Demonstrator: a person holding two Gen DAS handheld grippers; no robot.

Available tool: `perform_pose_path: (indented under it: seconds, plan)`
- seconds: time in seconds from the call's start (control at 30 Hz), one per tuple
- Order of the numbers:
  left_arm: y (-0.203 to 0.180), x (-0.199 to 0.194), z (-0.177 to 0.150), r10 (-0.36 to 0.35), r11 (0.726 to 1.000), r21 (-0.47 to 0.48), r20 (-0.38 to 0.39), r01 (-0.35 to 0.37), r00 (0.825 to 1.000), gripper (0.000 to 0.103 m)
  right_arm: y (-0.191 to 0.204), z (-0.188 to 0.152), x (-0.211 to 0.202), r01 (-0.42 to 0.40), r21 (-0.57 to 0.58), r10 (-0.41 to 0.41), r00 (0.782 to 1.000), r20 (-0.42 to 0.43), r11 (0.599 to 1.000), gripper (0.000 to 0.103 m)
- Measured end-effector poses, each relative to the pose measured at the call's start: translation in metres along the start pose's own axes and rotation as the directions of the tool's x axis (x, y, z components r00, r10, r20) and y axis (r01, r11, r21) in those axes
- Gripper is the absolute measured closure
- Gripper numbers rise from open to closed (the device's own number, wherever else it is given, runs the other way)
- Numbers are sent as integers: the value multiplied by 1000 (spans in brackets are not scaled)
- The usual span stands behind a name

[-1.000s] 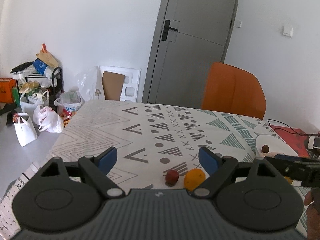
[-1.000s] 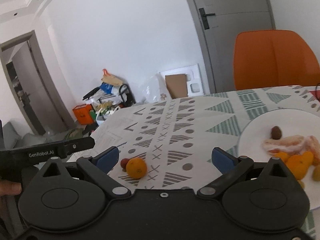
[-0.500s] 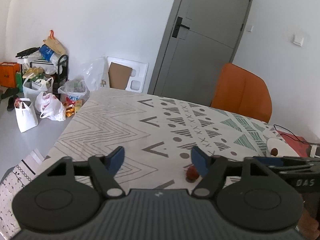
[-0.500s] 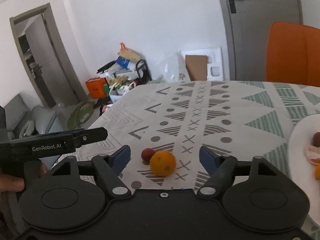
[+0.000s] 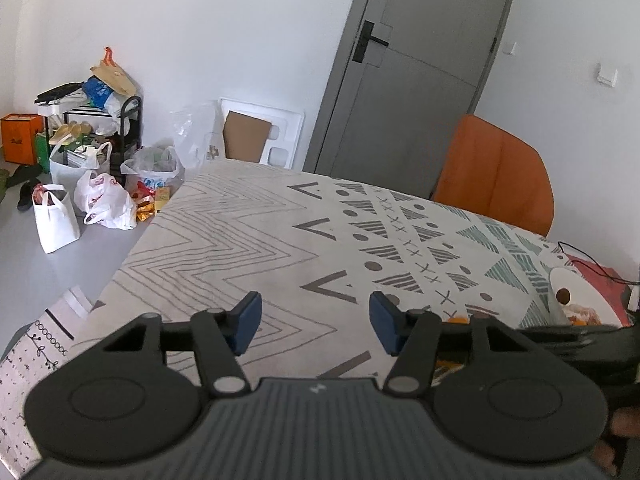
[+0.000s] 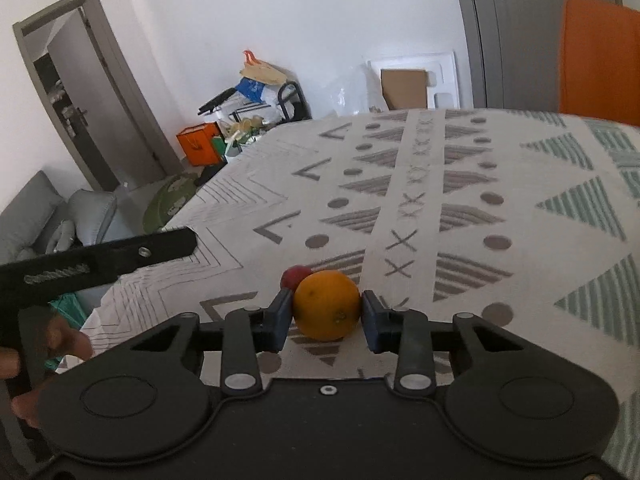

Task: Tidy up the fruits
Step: 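Grasp the large orange with the right gripper while the left grasps the red plum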

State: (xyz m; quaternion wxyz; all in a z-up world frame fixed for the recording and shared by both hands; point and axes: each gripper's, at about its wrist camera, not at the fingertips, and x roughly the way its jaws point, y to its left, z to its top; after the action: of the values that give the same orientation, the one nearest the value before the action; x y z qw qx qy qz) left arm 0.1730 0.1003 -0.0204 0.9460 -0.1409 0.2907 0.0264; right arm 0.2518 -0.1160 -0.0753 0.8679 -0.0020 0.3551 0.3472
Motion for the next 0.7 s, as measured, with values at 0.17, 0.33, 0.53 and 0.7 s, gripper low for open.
perform_pose_path:
  seconds: [0.17, 0.33, 0.53, 0.7]
  plan:
    - [-16, 11, -2, -22, 999, 30, -24, 23, 999, 45, -9, 4, -15, 12, 21, -12, 999, 36, 1000, 68]
    - [-35, 17, -5, -43, 996, 73, -40, 46, 998, 47, -21, 5, -24, 27, 42, -29, 999, 44, 999, 68]
    - [-49, 36, -10, -58, 993, 98, -82, 66, 995, 51, -37, 8, -34, 54, 75, -59, 996, 71, 996, 68]
    - [-59, 52, -16, -27, 991, 129, -119, 42, 993, 84, -45, 11, -42, 66, 88, -74, 993, 94, 994, 68]
